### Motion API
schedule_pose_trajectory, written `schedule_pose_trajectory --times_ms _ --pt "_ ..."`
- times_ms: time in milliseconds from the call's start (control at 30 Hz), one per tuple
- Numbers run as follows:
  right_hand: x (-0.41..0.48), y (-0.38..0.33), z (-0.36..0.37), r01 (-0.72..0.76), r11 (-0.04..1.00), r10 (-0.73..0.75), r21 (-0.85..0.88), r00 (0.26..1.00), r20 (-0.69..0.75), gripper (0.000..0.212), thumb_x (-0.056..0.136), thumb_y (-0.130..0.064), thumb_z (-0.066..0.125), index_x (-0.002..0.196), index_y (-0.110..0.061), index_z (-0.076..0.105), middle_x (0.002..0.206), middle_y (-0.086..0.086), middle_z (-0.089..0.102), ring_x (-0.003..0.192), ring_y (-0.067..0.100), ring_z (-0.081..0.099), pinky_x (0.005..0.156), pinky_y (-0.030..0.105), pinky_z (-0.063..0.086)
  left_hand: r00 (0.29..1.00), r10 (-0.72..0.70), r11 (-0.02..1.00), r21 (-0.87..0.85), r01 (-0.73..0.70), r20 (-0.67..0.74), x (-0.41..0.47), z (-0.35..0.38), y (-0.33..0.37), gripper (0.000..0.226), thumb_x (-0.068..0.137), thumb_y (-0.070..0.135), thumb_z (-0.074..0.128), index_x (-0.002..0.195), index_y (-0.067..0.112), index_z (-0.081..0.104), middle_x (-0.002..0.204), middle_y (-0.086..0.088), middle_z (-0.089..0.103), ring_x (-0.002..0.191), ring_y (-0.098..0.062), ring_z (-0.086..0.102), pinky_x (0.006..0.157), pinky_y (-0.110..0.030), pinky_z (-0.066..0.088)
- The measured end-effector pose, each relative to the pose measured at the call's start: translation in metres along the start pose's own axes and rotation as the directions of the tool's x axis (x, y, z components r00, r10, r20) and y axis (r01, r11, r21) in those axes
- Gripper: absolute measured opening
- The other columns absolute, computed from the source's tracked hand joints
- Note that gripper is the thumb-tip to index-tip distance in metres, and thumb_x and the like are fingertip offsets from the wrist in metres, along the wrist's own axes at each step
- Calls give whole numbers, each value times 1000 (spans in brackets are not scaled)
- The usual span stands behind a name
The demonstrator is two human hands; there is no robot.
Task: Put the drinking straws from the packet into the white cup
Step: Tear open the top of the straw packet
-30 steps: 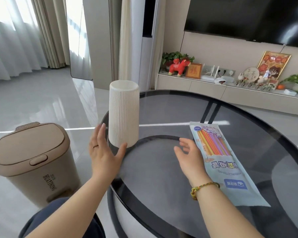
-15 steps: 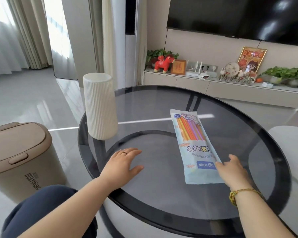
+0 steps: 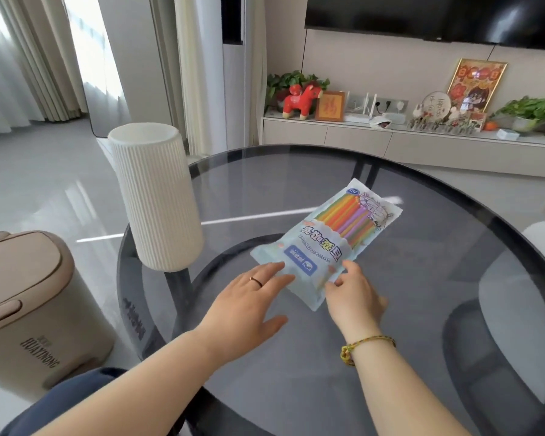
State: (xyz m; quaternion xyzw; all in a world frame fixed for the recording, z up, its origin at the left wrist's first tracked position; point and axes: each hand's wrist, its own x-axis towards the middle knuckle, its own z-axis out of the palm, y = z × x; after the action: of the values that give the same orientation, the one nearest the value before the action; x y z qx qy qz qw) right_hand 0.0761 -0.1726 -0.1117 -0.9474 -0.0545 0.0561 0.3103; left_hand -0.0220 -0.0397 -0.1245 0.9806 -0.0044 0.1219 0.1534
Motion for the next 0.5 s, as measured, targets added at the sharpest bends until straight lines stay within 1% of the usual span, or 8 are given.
schedule_pose_trajectory --times_ms 133,200,267,300,367,400,467,500 --pt "11 -1 8 32 999 -32 37 999 -7 48 90 -14 43 136 -17 30 121 6 60 118 25 48 98 36 26 997 -34 996 81 40 -63 23 -2 -10 56 87 34 49 137 29 26 152 9 18 138 -8 20 110 -22 12" --pt "15 1 8 78 993 -80 84 997 10 50 89 -11 44 137 -17 30 116 3 61 116 24 48 99 37 26 994 2 997 82 7 -110 28 -7 -10 50 79 25 63 126 23 47 141 3 43 128 -14 43 105 -26 32" --pt "17 1 7 135 976 -143 173 989 39 49 88 -7 46 135 -15 34 106 -2 60 108 22 51 102 39 27 978 113 988 124 -93 -174 28 -9 -10 41 56 16 82 95 16 69 106 -2 71 95 -19 68 76 -29 55" --pt "17 1 7 156 958 -173 239 984 51 49 86 -5 47 133 -14 37 99 -5 59 98 19 53 104 41 30 963 165 979 153 -134 -212 26 -8 -11 35 48 13 86 80 15 72 92 -1 74 81 -18 71 62 -28 56" --pt "17 0 8 159 909 -206 386 975 84 53 85 -1 48 134 -17 36 80 -11 56 77 11 51 103 40 37 941 219 970 163 -181 -259 23 -8 -10 15 54 8 79 63 15 70 78 2 75 67 -16 71 49 -22 53" --pt "16 -1 8 147 874 -217 463 971 101 55 85 0 48 135 -18 35 74 -11 54 72 8 49 98 30 42 933 230 968 161 -190 -277 21 -9 -10 6 61 9 70 59 14 68 75 2 74 64 -16 70 47 -20 52" --pt "13 -4 7 99 791 -223 603 965 135 56 85 2 48 135 -18 34 69 -8 53 66 5 50 70 5 45 924 217 972 153 -176 -316 18 -10 -13 18 68 12 52 57 12 67 71 2 74 58 -15 69 45 -19 52" --pt "11 -5 6 73 752 -222 655 964 148 56 85 2 48 134 -19 33 68 -7 54 63 1 52 58 0 42 917 209 975 148 -167 -340 17 -11 -14 21 68 13 49 57 11 66 69 2 73 55 -15 67 44 -19 51"
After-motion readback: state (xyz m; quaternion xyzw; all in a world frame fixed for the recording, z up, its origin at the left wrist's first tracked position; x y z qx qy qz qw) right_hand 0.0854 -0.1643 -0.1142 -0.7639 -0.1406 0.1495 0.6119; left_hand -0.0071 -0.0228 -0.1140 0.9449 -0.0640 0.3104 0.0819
